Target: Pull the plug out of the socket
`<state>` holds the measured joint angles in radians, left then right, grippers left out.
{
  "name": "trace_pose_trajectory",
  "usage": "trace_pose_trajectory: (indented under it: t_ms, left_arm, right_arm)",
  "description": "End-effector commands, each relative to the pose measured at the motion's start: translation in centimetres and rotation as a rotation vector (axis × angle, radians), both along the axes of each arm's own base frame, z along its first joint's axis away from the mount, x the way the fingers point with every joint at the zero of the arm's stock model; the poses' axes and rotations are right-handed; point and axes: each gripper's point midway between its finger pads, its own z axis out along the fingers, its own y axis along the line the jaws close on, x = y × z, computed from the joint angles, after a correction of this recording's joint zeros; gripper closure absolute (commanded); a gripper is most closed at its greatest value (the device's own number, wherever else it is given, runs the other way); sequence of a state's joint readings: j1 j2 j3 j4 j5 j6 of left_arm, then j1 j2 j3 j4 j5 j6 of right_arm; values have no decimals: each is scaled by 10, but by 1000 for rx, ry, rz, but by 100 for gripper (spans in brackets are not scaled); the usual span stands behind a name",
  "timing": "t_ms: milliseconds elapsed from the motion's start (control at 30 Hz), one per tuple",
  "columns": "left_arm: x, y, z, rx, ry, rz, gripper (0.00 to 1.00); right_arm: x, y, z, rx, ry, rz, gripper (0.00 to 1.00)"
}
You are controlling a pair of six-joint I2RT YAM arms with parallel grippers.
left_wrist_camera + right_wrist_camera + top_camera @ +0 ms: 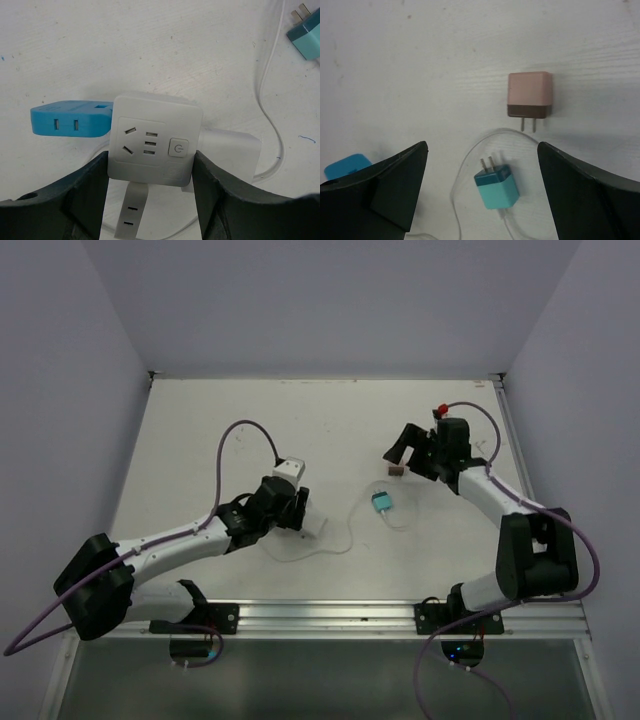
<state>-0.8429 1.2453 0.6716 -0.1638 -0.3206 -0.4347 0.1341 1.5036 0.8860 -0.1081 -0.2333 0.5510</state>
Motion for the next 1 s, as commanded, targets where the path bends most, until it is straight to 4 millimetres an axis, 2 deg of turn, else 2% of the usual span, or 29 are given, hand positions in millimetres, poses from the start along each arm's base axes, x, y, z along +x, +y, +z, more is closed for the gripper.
trace_pose_trajectory:
  t_ms: [0,33,100,133,200,233,367,400,433,500,667,800,967]
  left_arm:
    - [28,-17,43,-119,-110,28,100]
    - [31,-17,45,-124,-114,31,100]
    - [36,-16,49,-138,-116,48,100]
    - [38,-15,50,-139,-117,57,100]
    - [42,-16,56,-152,-126,67,100]
    - [43,-17,59,-159,-132,73,100]
    - [49,-16,65,-173,-144,95,100]
    - [51,-15,68,-179,-150,103,100]
    - [52,-13,69,-182,-149,118,100]
    - [55,-13,72,-191,-153,127,100]
    - [59,-11,75,-218,-151,159,100]
    - [59,-12,75,-235,-149,167,100]
    - [60,-12,75,-256,-149,186,100]
  right_arm:
    - [-4,31,49,150,-185,92,5]
    - [-21,47,46,213,-169,168,5]
    - [-31,64,57,280,-204,229,5]
    - [-44,78,52,297,-185,280,5]
    - [-55,92,51,301,-189,333,5]
    - [-66,107,49,305,-180,384,5]
    - [-85,142,47,362,-165,478,5]
    - [-85,149,52,382,-190,495,5]
    - [-90,157,47,396,-174,514,5]
    - [-93,169,50,433,-178,543,5]
    - [-99,191,37,490,-130,575,5]
    - [-101,202,35,529,-132,599,6]
    - [-101,210,28,542,-117,621,14]
